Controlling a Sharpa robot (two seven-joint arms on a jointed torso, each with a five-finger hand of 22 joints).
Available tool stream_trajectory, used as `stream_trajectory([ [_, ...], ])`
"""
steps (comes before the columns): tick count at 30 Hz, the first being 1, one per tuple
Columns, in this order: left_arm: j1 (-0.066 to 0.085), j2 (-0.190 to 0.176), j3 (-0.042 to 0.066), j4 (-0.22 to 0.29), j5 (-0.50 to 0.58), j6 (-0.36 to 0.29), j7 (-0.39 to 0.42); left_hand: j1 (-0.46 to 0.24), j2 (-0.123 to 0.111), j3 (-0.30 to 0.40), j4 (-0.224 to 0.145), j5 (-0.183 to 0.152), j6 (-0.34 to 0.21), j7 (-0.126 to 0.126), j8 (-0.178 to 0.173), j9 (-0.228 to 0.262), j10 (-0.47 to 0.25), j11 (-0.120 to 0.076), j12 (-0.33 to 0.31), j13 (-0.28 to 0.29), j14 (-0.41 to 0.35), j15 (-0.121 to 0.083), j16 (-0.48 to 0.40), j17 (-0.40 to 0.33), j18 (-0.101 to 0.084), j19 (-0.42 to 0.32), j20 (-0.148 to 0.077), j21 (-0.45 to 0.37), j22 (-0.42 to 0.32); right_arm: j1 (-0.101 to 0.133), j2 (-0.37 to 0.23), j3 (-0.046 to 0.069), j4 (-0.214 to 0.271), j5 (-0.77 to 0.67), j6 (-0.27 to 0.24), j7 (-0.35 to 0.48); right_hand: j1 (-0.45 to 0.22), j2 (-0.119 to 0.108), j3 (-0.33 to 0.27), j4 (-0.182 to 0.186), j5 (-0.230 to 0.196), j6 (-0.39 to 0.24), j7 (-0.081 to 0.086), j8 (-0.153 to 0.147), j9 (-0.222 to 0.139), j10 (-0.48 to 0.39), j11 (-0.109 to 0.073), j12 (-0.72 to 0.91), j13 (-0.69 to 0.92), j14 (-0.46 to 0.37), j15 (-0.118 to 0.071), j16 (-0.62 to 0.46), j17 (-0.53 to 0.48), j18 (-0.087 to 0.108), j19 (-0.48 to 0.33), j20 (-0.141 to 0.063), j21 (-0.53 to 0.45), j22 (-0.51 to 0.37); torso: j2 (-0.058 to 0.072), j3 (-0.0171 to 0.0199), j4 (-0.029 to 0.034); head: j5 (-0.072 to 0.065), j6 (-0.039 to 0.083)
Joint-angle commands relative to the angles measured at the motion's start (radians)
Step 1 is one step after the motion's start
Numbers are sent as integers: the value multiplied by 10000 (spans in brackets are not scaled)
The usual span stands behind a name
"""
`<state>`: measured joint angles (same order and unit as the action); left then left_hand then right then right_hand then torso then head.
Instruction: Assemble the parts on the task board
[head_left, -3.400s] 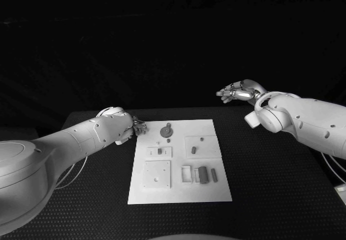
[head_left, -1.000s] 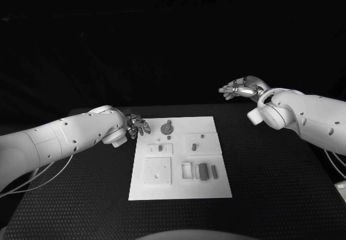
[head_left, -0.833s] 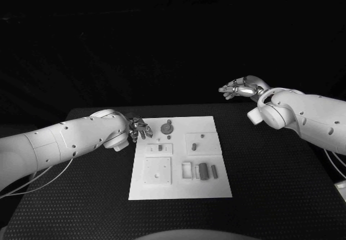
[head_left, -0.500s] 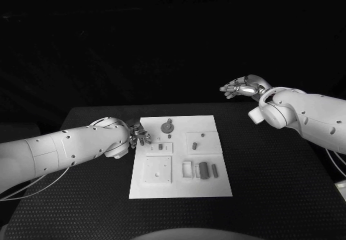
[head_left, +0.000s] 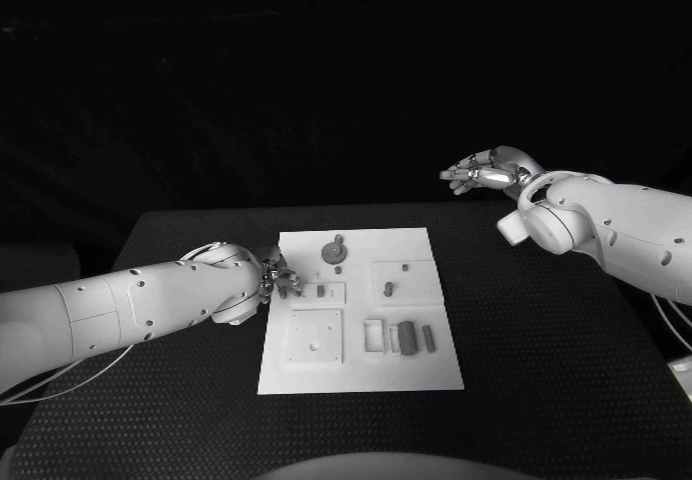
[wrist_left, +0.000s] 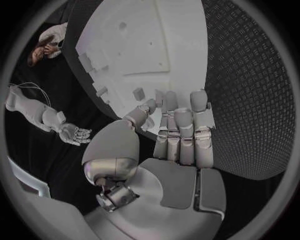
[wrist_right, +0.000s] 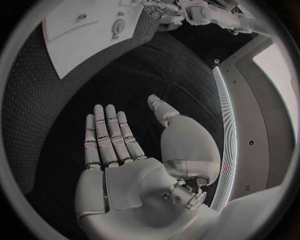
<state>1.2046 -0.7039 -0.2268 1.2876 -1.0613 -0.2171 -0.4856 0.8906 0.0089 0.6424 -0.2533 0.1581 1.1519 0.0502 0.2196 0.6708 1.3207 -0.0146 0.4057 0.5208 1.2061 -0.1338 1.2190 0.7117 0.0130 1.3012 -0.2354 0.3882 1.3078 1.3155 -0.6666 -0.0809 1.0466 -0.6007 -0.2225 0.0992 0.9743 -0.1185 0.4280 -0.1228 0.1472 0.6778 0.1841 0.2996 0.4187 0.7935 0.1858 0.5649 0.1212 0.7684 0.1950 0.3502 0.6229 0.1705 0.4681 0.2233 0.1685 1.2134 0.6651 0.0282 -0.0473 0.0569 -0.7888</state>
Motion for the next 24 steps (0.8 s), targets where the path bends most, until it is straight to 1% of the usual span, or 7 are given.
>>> stream_trajectory([
  [1,-32,54,-3,9,-244,-153,-55,73,-12,35,3,42,130,48,548,309,535,-273,12,16,173,-147,51,-18,96,143,-47,61,245,1,1,5,12,-23,129,76,-23,-2,-19,37,4,-52,593,39,-15,-70,17,64,-15,-53,-9,-26,13,-196,-43,5,-54,18,-1,5,-4,-11,-16],
  [8,-114,150,-23,-103,-245,-437,3,40,-37,20,30,33,141,42,549,305,553,-287,22,33,205,-164,73,-47,93,166,-61,101,241,1,-10,5,9,-25,71,76,-24,-8,-26,39,3,-55,594,40,-20,-73,17,66,-19,-64,-6,-36,14,-207,-70,9,-78,32,-2,4,-6,-48,-8],
  [12,-115,205,-23,-81,-244,-476,34,40,-34,23,34,31,143,40,550,304,554,-289,22,36,208,-167,74,-54,93,168,-65,106,240,0,-2,5,11,-26,71,82,-21,-8,-27,40,4,-57,594,39,-23,-73,17,68,-21,-70,-4,-43,15,-212,-81,9,-89,40,-2,10,-7,-55,-11],
  [17,-117,254,-21,-74,-244,-525,63,46,-24,31,36,32,145,38,550,303,554,-291,22,39,211,-170,76,-63,94,168,-70,112,238,0,3,5,7,-26,73,89,-20,-8,-28,41,4,-58,594,40,-24,-74,18,69,-23,-74,-2,-46,16,-214,-86,10,-95,47,-3,10,-5,-71,23],
  [20,-117,264,-21,-90,-244,-502,73,53,-17,38,34,34,146,36,550,303,554,-293,23,41,214,-172,78,-69,95,168,-73,117,238,0,-2,5,13,-26,87,88,-20,-7,-28,42,4,-58,595,40,-25,-74,18,69,-24,-75,-1,-48,16,-216,-88,10,-98,51,-3,10,-6,-66,32],
  [21,-118,270,-21,-97,-240,-470,75,53,-17,38,34,34,146,36,549,303,554,-294,23,42,214,-172,78,-70,95,168,-74,118,238,0,-3,5,17,-26,97,88,-20,-7,-28,42,4,-59,595,40,-26,-74,18,69,-24,-75,-1,-48,17,-216,-89,10,-99,52,-1,7,-4,-68,55],
  [24,-121,304,-21,-137,-224,-229,46,55,-14,41,34,35,146,36,549,302,553,-294,23,42,214,-173,79,-72,95,168,-75,119,237,0,-9,5,23,-26,97,91,-20,-4,-28,44,4,-59,595,40,-26,-74,18,70,-25,-76,0,-49,17,-217,-90,10,-101,55,-5,13,1,-63,58],
])
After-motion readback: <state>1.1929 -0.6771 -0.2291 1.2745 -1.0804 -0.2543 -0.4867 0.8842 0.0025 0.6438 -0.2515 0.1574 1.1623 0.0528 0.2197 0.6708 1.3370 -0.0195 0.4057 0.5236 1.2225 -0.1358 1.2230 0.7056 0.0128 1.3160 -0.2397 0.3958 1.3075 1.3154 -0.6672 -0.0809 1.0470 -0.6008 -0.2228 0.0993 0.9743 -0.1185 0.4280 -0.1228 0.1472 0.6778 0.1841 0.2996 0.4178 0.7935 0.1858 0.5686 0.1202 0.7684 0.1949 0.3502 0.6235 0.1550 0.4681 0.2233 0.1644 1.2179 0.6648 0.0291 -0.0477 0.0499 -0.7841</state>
